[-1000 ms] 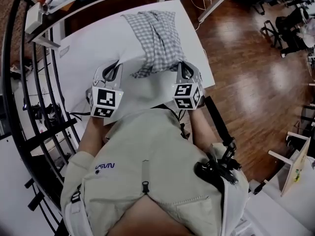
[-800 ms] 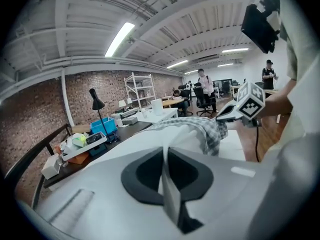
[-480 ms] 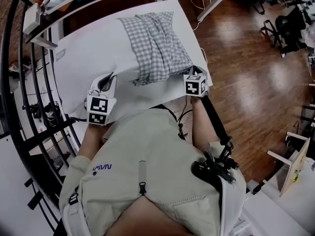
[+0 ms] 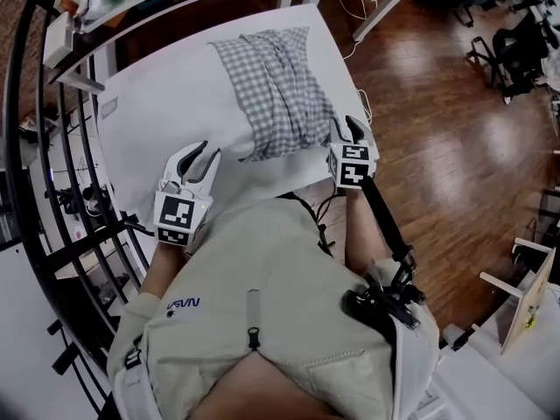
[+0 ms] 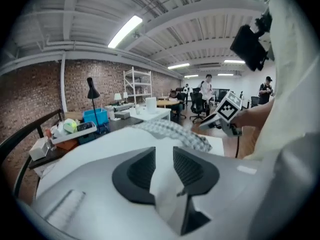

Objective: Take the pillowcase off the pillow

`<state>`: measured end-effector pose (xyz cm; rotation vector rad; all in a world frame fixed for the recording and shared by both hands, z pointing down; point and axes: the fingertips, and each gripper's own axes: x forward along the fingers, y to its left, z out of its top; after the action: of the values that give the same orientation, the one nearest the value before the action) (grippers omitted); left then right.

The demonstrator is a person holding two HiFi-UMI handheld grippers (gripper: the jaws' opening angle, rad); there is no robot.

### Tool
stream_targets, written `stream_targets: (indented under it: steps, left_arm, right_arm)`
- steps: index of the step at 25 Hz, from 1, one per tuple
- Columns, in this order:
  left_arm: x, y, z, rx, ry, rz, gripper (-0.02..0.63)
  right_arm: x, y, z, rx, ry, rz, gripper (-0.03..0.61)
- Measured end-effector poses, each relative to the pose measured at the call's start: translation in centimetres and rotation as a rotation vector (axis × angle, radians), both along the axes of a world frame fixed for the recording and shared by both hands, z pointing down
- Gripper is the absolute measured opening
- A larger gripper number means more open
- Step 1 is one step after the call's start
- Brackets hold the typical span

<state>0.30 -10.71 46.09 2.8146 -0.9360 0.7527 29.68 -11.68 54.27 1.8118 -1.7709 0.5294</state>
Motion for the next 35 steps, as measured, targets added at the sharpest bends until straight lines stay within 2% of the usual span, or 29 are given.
stream_targets:
  steps: [3, 5, 6, 12, 16, 17, 20, 23, 25, 26, 27, 29, 33, 35]
  left_arm:
    - [1.1, -2.7, -3.8, 0.113, 0.049, -0.01, 0.118]
    - [1.4, -6.2, -4.0, 0.147, 0.013, -0.041, 0.124]
    - [1.6, -8.0, -3.8, 0.145, -0.013, -0.054, 0.154]
    - [1.7, -18.4, -1.3, 0.085, -0.113, -0.166, 0.272]
    - [1.0, -20.5, 4.5, -0.092, -0.191, -0.197, 0.299]
    - [1.0, -20.2, 5.7, -0.134, -0.195, -0.189, 0.295]
    - [1.7, -18.0, 7.4, -0.191, -0.196, -0.126, 0.189]
    - [2.6, -15.6, 7.1, -0.162, -0.201, -0.069, 0.086]
    - [2.7, -14.3, 6.5, -0.132, -0.189, -0.057, 0.053]
    - [2.6, -13.7, 6.0, -0.114, -0.178, -0.055, 0.045]
    - [2.4, -13.3, 5.4, -0.095, -0.164, -0.055, 0.04]
    - [1.7, -12.6, 3.8, -0.057, -0.128, -0.065, 0.034]
    - [-0.2, -10.9, 0.0, 0.016, -0.019, -0.099, 0.029]
    - [-0.9, -9.6, -1.4, 0.028, 0.029, -0.102, 0.026]
  right_arm:
    - [-1.1, -3.1, -3.9, 0.117, -0.057, -0.051, 0.133]
    - [-2.1, -5.7, -5.3, 0.148, -0.085, -0.099, 0.133]
    - [-2.7, -7.1, -5.9, 0.156, -0.093, -0.125, 0.133]
    - [-5.5, -16.0, -8.4, 0.175, -0.164, -0.213, 0.133]
    - [-7.0, -20.1, -7.3, 0.099, -0.199, -0.235, 0.161]
    - [-7.3, -20.9, -6.8, 0.073, -0.201, -0.24, 0.174]
    - [-8.3, -22.7, -5.4, 0.006, -0.212, -0.26, 0.213]
    - [-9.3, -23.5, -2.4, -0.096, -0.166, -0.29, 0.224]
    - [-10.0, -23.1, -0.3, -0.153, -0.123, -0.324, 0.221]
    - [-9.6, -22.5, 0.3, -0.179, -0.085, -0.315, 0.161]
    - [-8.9, -21.9, 0.6, -0.199, -0.05, -0.291, 0.057]
    - [-8.3, -21.8, -0.4, -0.168, -0.024, -0.256, 0.024]
    - [-5.4, -23.4, -4.1, -0.008, -0.017, -0.17, 0.021]
    - [-3.3, -23.5, -4.8, 0.024, -0.029, -0.114, 0.02]
